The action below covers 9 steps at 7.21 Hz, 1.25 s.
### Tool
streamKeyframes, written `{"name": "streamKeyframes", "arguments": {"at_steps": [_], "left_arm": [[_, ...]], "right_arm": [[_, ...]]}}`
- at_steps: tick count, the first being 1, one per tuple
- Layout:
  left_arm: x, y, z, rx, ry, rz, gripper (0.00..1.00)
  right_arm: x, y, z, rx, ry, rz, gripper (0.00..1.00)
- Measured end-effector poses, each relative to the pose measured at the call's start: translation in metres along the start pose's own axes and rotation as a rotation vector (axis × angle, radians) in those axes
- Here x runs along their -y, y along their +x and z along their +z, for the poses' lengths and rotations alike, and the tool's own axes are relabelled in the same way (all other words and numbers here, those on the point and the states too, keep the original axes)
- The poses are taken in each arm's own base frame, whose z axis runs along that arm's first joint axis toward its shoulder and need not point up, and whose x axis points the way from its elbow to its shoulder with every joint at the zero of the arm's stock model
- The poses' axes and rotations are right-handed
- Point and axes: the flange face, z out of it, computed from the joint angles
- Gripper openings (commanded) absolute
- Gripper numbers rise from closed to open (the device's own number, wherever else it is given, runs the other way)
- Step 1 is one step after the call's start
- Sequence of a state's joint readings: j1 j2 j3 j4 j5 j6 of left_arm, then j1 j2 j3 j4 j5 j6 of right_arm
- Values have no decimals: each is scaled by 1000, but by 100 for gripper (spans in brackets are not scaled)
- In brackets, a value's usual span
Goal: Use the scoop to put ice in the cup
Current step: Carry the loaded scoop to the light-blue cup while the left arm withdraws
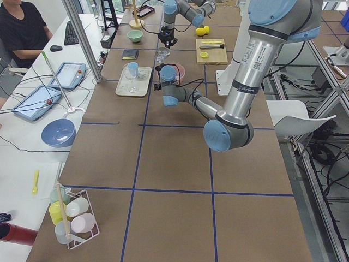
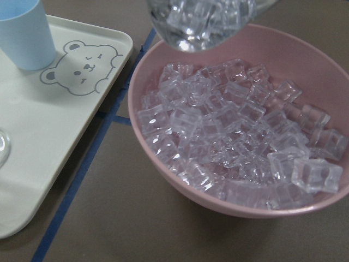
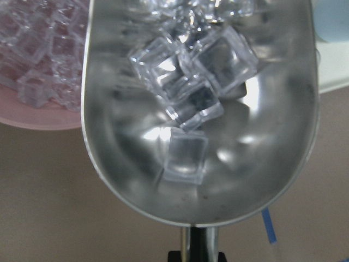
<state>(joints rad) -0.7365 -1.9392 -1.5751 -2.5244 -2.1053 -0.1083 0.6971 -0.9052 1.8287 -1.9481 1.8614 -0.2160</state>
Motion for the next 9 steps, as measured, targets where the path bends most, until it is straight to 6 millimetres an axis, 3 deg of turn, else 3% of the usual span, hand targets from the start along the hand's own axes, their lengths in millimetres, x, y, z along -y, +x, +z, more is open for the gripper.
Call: {"name": "streamKeyframes", "arguments": {"at_steps": [2, 4, 5, 7, 9], "left_arm": [[-37, -63, -65, 129, -23, -82, 100], [-58, -116, -132, 241, -22, -150, 100], [-62, -131, -152, 273, -18, -163, 100], [-70, -147, -164, 319, -53, -201, 100], [-88, -171, -192, 388, -129, -301, 100]], "right_arm": [[-21, 39, -15, 29, -12, 181, 0], [-28, 56, -15, 44, -41, 330, 0], [-27, 62, -14, 44, -47, 380, 0], [-24, 74, -14, 38, -52, 422, 0], [-19, 81, -4, 44, -63, 432, 0]]}}
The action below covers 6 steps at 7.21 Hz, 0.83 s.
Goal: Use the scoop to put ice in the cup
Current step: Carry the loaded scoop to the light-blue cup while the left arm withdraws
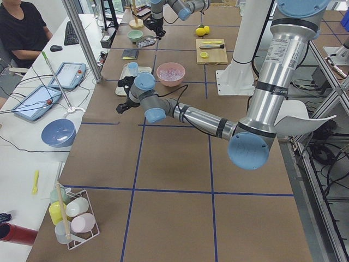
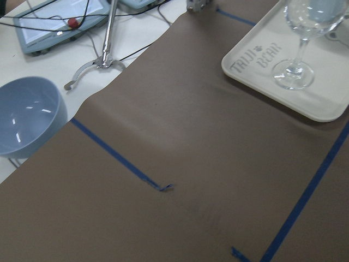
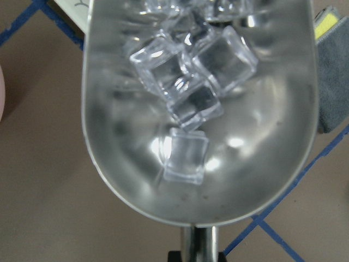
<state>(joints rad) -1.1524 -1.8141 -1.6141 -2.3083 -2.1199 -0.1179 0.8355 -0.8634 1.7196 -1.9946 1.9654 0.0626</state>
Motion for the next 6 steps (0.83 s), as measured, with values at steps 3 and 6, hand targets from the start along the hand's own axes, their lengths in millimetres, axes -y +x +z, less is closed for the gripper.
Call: {"name": "streamKeyframes", "arguments": {"at_steps": [3, 6], "left_arm": [[-47, -30, -33, 67, -72, -83, 100], [-68, -49, -46, 93, -99, -130, 100]], "right_arm": [[15, -7, 13, 69, -41, 10, 0], [36, -1, 18, 65, -62, 27, 0]]}}
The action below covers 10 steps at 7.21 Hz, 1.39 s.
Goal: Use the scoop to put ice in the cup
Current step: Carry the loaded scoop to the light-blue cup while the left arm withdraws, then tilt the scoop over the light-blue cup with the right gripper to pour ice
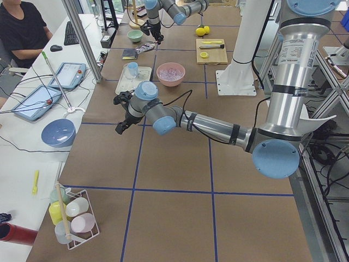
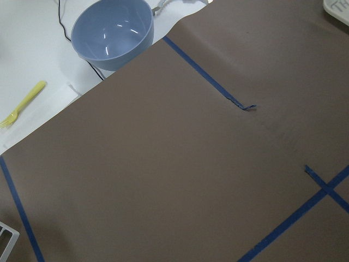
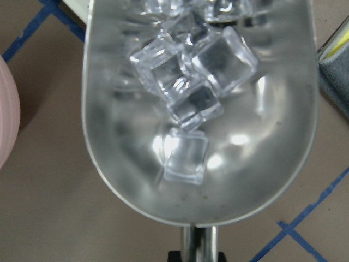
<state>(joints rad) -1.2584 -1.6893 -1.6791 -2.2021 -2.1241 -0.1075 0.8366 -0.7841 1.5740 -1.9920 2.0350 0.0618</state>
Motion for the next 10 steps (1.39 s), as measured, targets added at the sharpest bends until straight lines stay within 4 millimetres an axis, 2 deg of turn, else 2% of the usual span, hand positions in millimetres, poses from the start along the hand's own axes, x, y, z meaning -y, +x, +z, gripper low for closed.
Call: {"name": "streamKeyframes", "arguments": {"at_steps": [2, 3, 7, 10], "left_arm": [[-7, -4, -2, 4, -6, -10, 100], [-10, -5, -3, 4, -7, -12, 100], [-13, -5, -4, 2, -9, -13, 100], [-13, -5, -4, 2, -7, -11, 100]], "right_arm": [[37, 1, 2, -11, -41, 21, 0], [47, 4, 7, -17, -65, 33, 0], [62, -3, 2, -33, -216, 79, 0], [95, -18, -7, -68, -345, 72, 0]]}}
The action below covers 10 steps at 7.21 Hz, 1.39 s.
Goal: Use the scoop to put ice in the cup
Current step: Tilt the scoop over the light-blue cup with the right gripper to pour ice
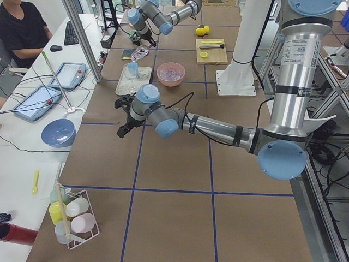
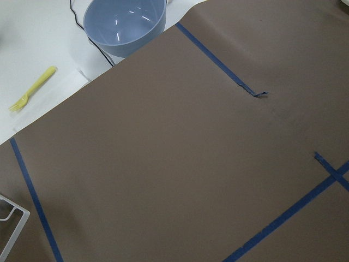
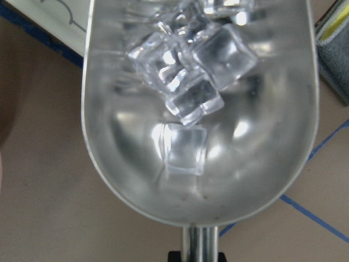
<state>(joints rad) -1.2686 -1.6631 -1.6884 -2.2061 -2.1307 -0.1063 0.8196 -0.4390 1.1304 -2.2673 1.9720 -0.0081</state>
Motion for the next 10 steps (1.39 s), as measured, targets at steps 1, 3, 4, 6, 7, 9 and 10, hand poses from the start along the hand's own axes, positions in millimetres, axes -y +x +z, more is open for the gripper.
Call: {"name": "streamKeyframes", "arguments": {"at_steps": [1, 3, 4, 6, 7, 9, 10], "left_arm": [[0, 0, 0, -1, -1, 0, 100], [-2, 3, 1, -42, -6, -2, 100], [-2, 4, 1, -59, -8, -3, 100], [-2, 5, 1, -69, -9, -3, 100], [-2, 5, 1, -69, -9, -3, 100], [-2, 4, -2, -68, -5, -4, 100], [-2, 4, -3, -66, -3, -5, 100]], "right_arm": [[1, -1, -3, -9, -26, -11, 0], [-3, -3, -11, -33, -66, -29, 0], [-6, -3, -16, -49, -87, -35, 0], [-11, -3, -19, -73, -128, -47, 0], [-12, -1, -18, -84, -140, -53, 0], [-12, 2, -19, -115, -148, -66, 0], [-12, 3, -19, -122, -149, -67, 0]]}}
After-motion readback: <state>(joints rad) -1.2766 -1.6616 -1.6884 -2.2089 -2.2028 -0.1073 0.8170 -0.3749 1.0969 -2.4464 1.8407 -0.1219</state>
